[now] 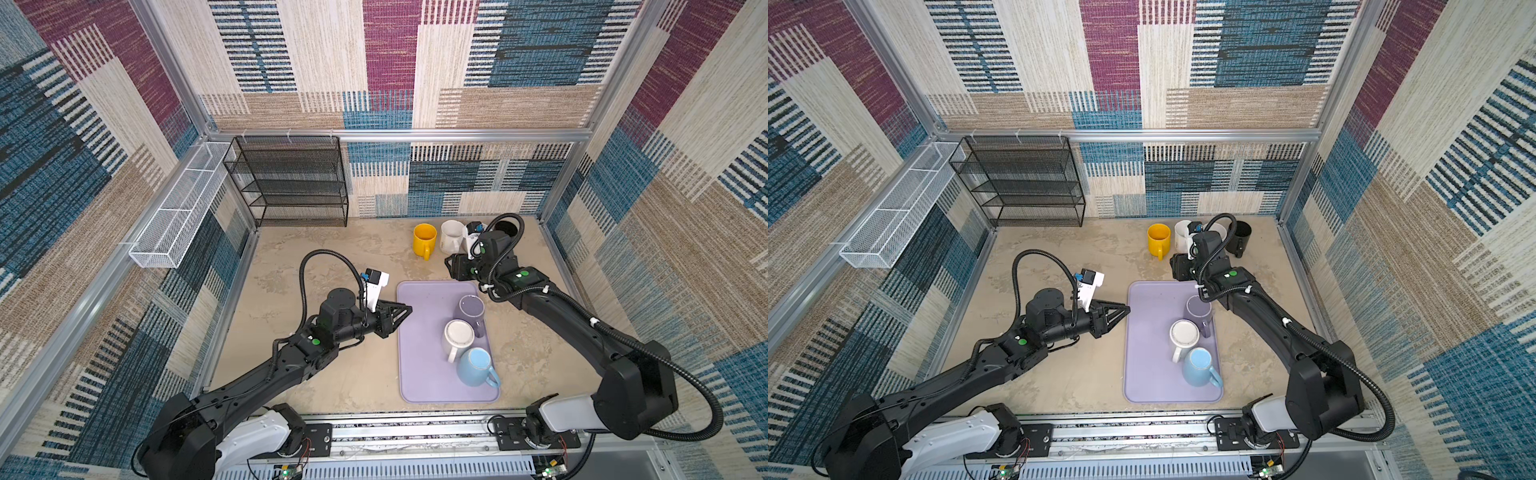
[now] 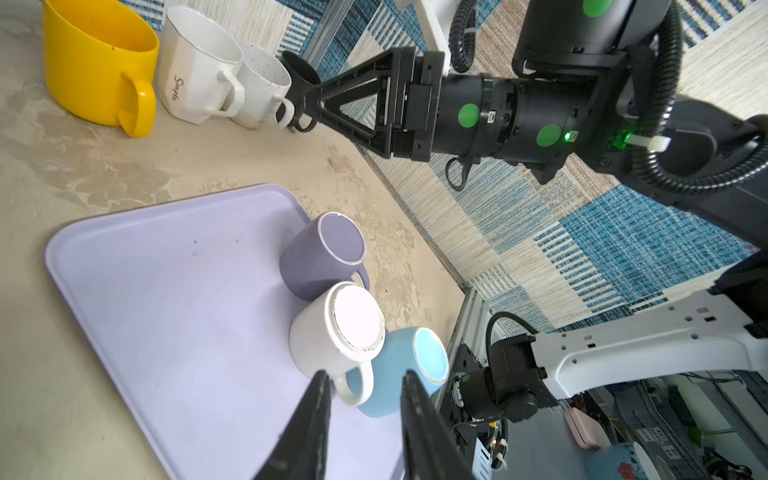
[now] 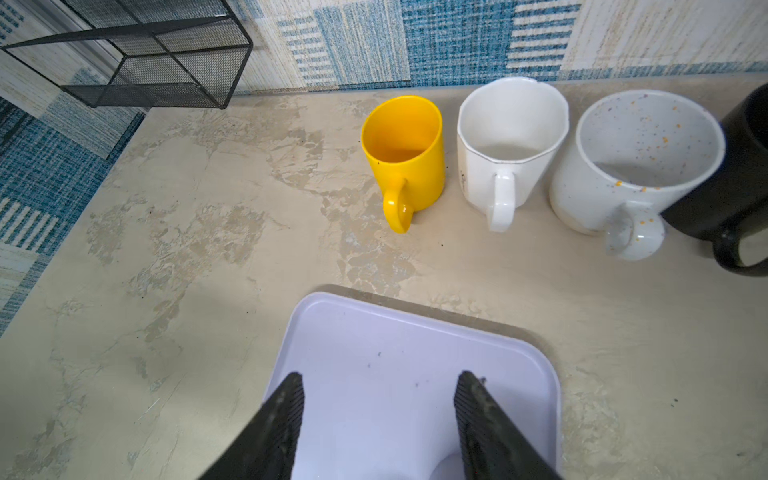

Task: Turn the mug right side up
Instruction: 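Reach the left gripper to the upside-down white mug while the right gripper hovers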

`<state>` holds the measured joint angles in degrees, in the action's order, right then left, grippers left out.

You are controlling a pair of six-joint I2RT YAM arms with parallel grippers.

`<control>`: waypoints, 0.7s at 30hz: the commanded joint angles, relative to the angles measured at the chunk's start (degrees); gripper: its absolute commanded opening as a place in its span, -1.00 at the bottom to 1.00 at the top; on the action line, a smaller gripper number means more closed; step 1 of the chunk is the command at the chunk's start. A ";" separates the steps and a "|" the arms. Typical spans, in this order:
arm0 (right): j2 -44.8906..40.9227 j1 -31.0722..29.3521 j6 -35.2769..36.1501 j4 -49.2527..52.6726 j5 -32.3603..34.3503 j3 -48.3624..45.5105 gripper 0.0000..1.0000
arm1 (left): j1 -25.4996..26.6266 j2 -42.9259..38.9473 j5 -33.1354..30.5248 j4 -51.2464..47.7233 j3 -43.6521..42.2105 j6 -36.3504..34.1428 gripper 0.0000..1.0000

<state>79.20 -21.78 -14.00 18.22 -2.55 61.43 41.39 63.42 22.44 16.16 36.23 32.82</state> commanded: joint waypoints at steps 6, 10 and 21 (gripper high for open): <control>-3.38 1.38 -2.30 -3.87 -0.73 -6.12 0.21 | 6.78 2.76 -10.95 -10.58 2.96 -4.35 -0.41; -4.72 1.83 -2.91 -4.55 -0.48 -8.86 0.18 | 10.15 5.19 -13.65 -12.60 4.52 -4.49 -0.41; -7.19 2.40 -4.07 -5.65 -1.46 -12.72 0.15 | 20.82 12.01 -20.14 -14.62 6.61 -1.62 -0.44</control>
<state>72.01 -19.40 -17.23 15.03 -3.03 49.04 60.84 73.95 5.91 2.76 41.21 30.96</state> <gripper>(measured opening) 0.577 0.280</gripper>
